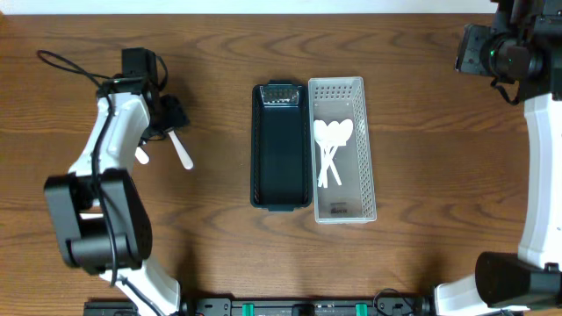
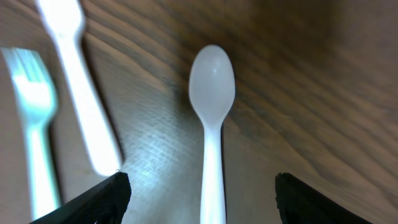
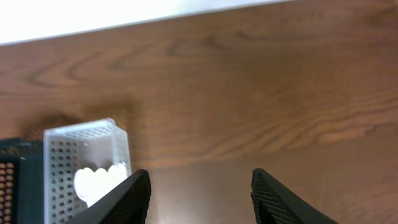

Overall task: Pack container
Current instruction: 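Grasp the white spoon on the left with the left gripper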

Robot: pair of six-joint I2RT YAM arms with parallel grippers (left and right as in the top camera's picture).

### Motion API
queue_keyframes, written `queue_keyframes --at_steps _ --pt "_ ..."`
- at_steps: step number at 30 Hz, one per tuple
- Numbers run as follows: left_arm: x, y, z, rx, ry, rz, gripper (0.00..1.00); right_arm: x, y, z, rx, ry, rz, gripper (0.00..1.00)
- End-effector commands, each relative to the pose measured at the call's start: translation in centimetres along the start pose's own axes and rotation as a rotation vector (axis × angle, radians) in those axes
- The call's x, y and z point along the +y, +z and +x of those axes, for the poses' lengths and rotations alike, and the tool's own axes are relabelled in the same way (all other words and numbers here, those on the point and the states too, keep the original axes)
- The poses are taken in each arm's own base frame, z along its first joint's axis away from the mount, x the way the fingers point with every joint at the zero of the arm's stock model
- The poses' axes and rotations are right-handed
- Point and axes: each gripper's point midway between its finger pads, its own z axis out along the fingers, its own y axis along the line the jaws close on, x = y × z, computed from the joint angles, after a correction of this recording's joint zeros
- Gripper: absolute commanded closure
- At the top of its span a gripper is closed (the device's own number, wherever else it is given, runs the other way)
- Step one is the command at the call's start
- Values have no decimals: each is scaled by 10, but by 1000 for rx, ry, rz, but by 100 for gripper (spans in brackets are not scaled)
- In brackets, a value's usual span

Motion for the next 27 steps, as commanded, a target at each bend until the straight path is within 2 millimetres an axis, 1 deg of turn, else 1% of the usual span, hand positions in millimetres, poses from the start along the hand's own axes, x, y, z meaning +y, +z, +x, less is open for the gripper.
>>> queue_keyframes --at_steps 1,5,15,18,22,24,27 --pt "-9 18 7 57 -12 41 22 -4 5 4 20 -13 10 45" --pt "-13 37 16 106 -5 56 22 -4 5 4 20 -13 11 45" --pt "-8 74 35 197 -1 19 22 -4 5 4 22 -13 11 44" --pt "-7 79 38 210 -1 13 22 -4 5 5 22 -13 11 44" --pt "-7 80 37 206 -3 14 24 -5 5 5 23 -20 11 44" --pt "-7 80 37 205 -3 14 33 -5 5 5 26 -21 12 44" --pt "-7 80 37 208 -3 13 51 -5 5 7 30 -21 12 44"
